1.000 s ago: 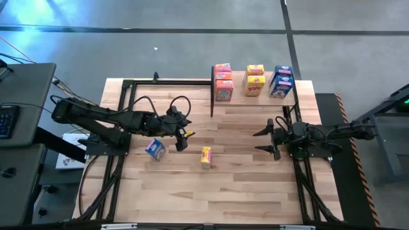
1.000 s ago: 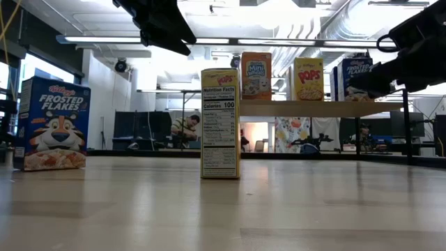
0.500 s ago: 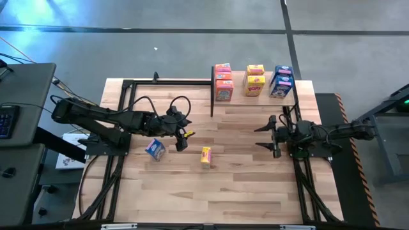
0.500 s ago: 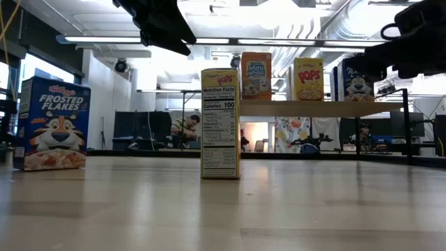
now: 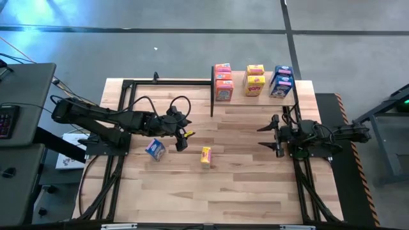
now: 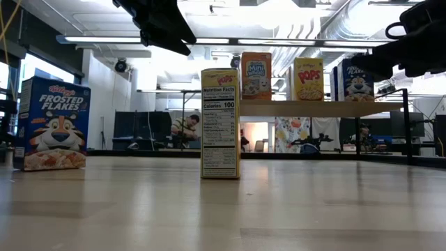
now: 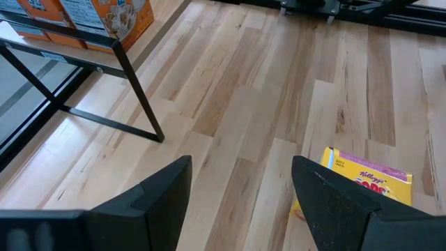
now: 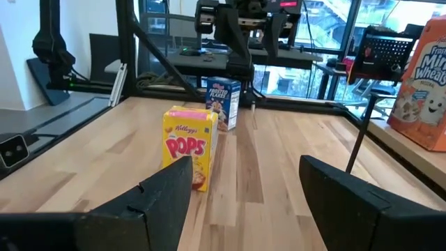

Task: Stack cereal on shelf
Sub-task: Put the blue cereal box on the shelf aligned with the blue cereal boxes

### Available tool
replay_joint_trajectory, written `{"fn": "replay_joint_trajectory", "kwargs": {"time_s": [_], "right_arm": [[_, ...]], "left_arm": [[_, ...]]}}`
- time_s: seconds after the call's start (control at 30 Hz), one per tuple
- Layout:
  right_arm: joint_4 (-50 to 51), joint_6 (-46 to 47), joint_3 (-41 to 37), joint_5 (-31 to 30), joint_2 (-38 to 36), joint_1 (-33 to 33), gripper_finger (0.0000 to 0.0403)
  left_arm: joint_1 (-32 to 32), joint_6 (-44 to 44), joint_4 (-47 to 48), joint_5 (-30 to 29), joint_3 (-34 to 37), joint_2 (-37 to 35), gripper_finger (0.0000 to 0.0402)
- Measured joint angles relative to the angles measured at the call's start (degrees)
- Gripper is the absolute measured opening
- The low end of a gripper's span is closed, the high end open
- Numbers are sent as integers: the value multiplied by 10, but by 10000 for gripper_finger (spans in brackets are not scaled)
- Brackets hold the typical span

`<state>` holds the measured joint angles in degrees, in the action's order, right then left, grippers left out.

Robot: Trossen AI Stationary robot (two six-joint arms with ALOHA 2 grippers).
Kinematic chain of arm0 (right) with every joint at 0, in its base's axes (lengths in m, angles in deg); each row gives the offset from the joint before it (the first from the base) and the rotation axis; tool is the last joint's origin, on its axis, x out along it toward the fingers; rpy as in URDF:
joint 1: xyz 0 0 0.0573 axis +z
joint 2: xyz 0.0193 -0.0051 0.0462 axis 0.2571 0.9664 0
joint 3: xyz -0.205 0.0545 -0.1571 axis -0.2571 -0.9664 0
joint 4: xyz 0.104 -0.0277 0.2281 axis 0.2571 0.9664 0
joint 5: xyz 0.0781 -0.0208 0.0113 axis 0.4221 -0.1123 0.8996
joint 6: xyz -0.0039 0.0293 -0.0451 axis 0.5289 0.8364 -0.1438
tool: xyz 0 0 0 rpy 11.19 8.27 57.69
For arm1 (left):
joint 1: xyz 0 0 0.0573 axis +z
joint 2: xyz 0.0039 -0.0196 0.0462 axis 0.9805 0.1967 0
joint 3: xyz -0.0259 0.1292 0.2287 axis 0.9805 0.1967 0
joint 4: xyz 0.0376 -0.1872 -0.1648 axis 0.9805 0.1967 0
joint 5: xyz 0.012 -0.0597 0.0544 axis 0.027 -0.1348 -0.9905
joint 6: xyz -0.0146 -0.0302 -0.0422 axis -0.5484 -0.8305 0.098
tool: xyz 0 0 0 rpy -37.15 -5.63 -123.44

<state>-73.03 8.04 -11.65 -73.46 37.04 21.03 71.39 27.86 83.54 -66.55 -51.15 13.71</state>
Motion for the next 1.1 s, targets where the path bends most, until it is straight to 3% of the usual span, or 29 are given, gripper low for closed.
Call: {"fn": "replay_joint_trajectory", "kwargs": {"time_s": [0.87, 1.1], "right_arm": [[13, 40, 1, -7, 2, 0, 257], [14, 39, 1, -7, 2, 0, 257]], "left_arm": [[0, 1, 0, 0, 0, 0, 239], [5, 50, -49, -1, 0, 0, 239]]}}
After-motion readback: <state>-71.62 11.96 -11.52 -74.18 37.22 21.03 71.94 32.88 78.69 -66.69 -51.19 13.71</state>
